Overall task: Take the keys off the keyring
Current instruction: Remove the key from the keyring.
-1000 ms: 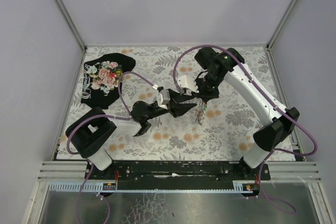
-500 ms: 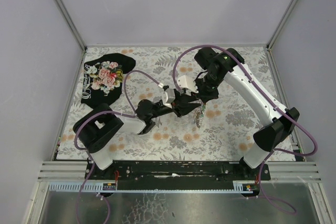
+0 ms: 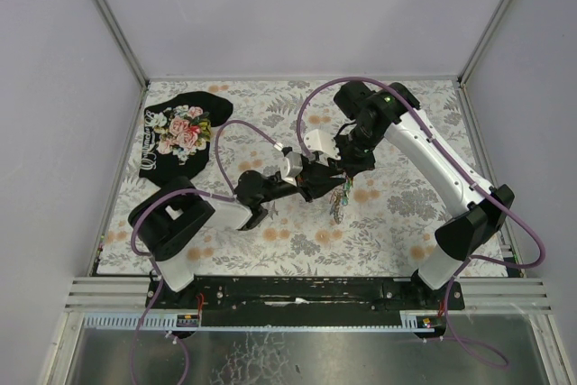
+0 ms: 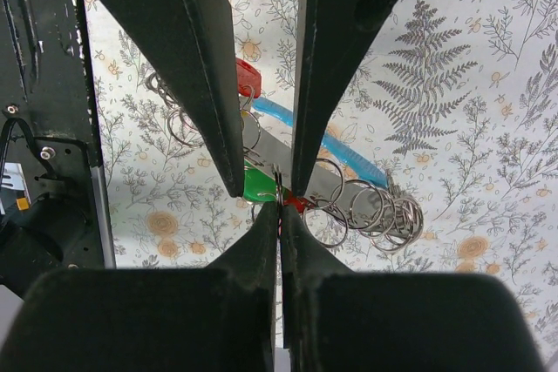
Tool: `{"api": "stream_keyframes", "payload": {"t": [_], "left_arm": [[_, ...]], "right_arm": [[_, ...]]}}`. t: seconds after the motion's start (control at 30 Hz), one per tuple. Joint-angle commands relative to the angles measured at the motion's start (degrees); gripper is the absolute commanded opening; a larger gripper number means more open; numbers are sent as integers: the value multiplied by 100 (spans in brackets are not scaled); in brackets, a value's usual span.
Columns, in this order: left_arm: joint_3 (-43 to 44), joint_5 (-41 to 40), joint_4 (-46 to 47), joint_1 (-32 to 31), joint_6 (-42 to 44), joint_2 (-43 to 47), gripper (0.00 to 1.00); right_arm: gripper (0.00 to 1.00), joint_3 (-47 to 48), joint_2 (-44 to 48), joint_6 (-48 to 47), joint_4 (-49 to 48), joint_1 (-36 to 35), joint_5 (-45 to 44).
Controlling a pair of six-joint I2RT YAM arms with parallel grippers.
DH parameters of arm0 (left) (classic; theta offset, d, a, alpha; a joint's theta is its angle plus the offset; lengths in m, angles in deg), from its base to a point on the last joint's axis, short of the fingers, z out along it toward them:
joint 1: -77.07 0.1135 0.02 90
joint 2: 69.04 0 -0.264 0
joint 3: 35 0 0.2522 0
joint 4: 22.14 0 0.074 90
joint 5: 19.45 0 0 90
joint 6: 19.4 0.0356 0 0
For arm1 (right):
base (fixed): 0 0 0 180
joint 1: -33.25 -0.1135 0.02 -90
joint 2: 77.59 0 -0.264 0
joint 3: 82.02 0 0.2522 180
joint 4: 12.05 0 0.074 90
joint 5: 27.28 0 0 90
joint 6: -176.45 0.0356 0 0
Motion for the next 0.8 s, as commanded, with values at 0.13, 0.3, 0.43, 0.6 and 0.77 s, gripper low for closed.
{"api": "stream_keyframes", "payload": {"t": [0.13,0.3,0.43,0.6,0.77], "left_arm": [[84,91,422,-35,-28,-162,24],[125,111,426,-34,-55,-191,22],[161,140,426,-35,-76,-188,21],[158,156,430,-31,-116,-151,20],[139,167,432,-39,-125,-113,17]], "right_arm": [[0,274,87,71,74,-55,231],[0,258,88,74,74,-57,287],[0,231,85,71,74,-53,310],[0,206,90,77,74,-53,308],[0,201,87,77,78,-53,295]]}}
